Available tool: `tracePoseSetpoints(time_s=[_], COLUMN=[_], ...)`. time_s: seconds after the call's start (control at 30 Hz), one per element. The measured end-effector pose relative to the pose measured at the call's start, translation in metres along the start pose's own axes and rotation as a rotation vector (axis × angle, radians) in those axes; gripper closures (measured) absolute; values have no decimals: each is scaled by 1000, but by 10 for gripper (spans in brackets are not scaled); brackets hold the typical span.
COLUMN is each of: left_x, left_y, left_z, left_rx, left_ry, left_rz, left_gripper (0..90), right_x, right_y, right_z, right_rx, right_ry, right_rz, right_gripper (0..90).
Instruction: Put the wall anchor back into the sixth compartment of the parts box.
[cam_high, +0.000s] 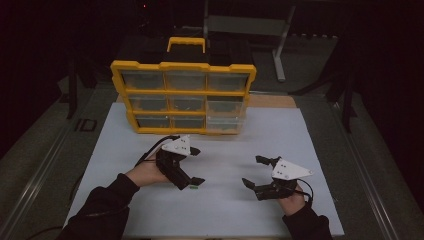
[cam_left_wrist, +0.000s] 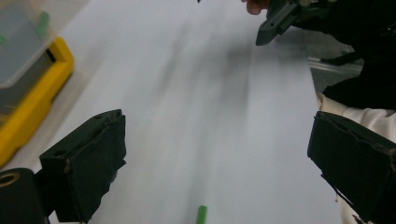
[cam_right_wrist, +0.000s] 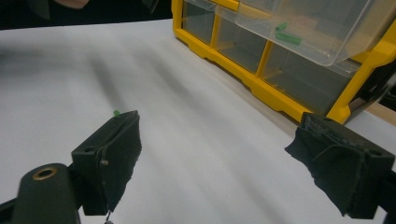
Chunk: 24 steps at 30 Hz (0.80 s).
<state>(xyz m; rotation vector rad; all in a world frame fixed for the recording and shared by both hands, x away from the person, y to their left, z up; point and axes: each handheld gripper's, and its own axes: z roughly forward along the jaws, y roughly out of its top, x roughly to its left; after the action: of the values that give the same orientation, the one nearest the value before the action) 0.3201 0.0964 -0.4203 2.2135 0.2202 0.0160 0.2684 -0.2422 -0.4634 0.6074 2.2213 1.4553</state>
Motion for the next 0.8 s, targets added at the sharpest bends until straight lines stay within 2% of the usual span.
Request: tracePoseSetpoints(time_s=[0.17, 0.3, 0.43, 0.57, 0.7, 0.8], left_x=[-1, -1, -1, 1, 3, 4], left_y=[-14, -26, -37, -49, -60, -68], left_z=[10, 15, 22, 30, 36, 39], left_rx=[15, 13, 23, 39, 65, 66], left_ry=[-7, -9, -9, -31, -23, -25], left_rz=[-1, 3, -8, -31, -44, -54], left_gripper=[50, 132, 159, 196, 268, 334], right_x=[0, 0, 0, 0, 1, 1], right_y=[0, 0, 0, 0, 0, 0], right_z=[0, 0, 0, 0, 1, 1], right_rx=[1, 0, 1, 1, 2, 3], right_ry=[1, 1, 1, 4, 8, 10], right_rz=[-2, -2, -1, -1, -3, -4], right_gripper=[141, 141, 141, 141, 141, 141])
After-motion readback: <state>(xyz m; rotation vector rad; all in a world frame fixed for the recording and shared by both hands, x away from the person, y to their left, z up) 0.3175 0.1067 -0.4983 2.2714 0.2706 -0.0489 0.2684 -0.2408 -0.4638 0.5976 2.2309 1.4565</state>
